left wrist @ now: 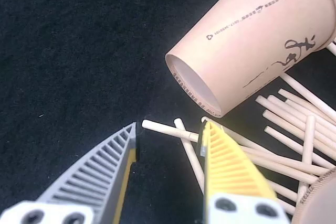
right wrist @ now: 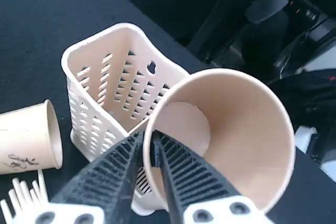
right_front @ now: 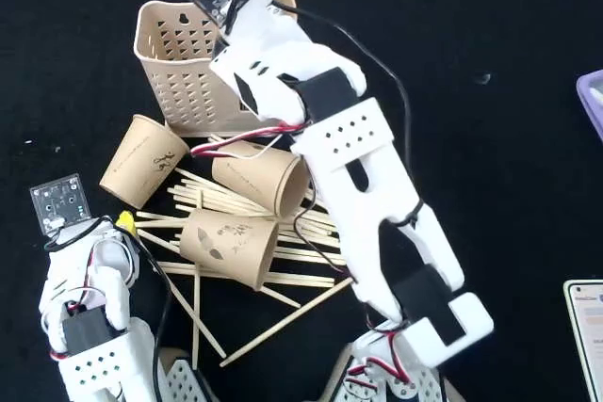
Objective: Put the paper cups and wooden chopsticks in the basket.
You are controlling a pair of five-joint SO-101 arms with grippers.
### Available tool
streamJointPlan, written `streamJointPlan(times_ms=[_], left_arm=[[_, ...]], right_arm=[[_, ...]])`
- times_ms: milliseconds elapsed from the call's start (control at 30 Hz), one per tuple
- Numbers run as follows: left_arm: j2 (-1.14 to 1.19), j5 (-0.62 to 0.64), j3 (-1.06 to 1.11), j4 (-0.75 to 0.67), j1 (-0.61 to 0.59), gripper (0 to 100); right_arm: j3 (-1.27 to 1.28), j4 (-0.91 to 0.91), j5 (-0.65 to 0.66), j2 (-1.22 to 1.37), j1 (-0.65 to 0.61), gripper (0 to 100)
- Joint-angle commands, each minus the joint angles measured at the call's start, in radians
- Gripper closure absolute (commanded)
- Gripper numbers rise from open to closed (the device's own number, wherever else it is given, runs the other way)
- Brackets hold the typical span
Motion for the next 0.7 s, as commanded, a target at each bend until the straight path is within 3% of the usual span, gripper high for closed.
streamJointPlan(times_ms=[0, 133, 333, 533, 667], left_arm=[[-0.002, 0.002, -0.008, 0.003, 0.010, 80], [-0.002, 0.002, -0.008, 0.003, 0.010, 80], [-0.002, 0.002, -0.008, 0.003, 0.010, 80], [-0.002, 0.002, -0.001, 0.002, 0.010, 80], [-0.002, 0.002, -0.001, 0.002, 0.010, 80]], right_arm=[[-0.061, 0.017, 0.003, 0.001, -0.009, 98.6], [-0.061, 0.017, 0.003, 0.002, -0.008, 97.5], [-0.065, 0.023, -0.005, -0.005, -0.008, 79.2], [-0.157, 0.107, -0.005, -0.065, -0.012, 84.8], [-0.226, 0.302, 0.002, -0.157, -0.032, 85.4]])
